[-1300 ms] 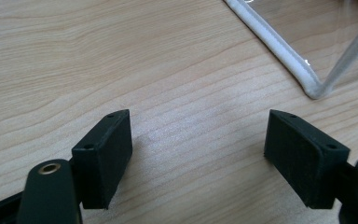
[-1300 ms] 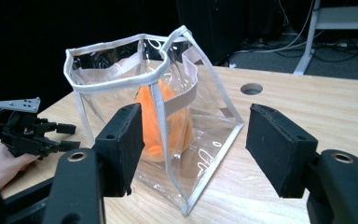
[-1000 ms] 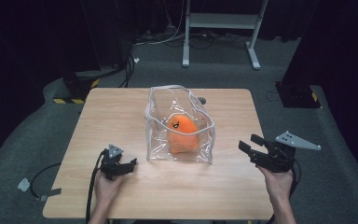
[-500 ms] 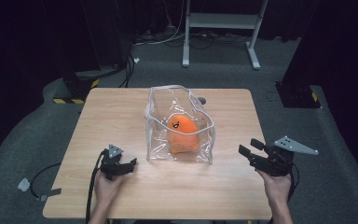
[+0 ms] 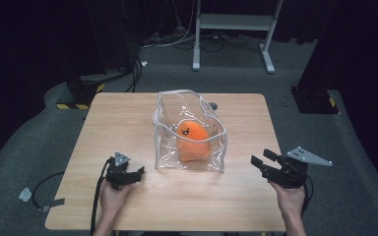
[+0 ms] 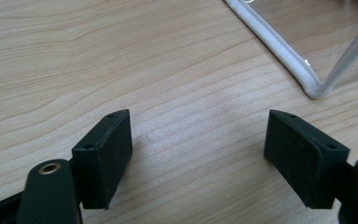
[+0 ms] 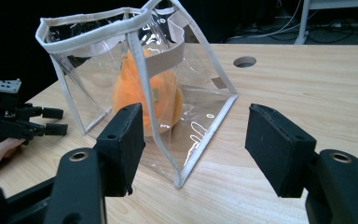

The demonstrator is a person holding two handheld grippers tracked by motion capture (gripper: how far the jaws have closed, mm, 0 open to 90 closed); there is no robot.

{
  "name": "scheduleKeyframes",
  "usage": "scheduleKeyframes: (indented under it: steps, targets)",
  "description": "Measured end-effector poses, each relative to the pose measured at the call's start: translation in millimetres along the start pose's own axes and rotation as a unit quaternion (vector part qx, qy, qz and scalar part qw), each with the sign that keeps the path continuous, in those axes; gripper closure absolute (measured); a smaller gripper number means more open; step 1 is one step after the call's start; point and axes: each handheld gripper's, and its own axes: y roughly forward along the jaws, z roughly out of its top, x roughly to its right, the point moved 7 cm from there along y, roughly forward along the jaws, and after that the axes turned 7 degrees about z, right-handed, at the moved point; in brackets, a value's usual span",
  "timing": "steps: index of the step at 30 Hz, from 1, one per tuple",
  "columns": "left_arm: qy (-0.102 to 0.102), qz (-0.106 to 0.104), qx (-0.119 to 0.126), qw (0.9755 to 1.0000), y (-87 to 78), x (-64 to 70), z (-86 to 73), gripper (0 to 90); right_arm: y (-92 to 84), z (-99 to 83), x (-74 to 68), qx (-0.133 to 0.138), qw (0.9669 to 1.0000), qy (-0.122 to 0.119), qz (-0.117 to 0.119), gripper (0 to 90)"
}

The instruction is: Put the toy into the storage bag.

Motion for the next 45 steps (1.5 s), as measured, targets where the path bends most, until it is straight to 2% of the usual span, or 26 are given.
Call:
scheduleKeyframes:
  steps: [16,23,27,45]
  targets:
    - [0.0,0.0,0.0,1.0,0.0,0.0,0.0,23.4,16.0,-16.0,5.2,-0.014,0.9998,0.008,-0.01,37.3]
    - [0.0,0.0,-0.001,1.0,-0.1,0.3,-0.2,22.9,26.5,-21.5,8.9,-0.027,0.9992,0.009,-0.026,37.7]
    - [0.0,0.0,-0.001,1.0,-0.1,0.4,-0.2,22.9,31.1,-25.6,10.1,-0.03,0.9991,0.01,-0.027,37.8]
    - [0.001,0.0,-0.001,1.0,-0.2,0.5,-0.3,22.9,47.1,-51.0,29.5,-0.046,0.9974,0.035,-0.044,37.9]
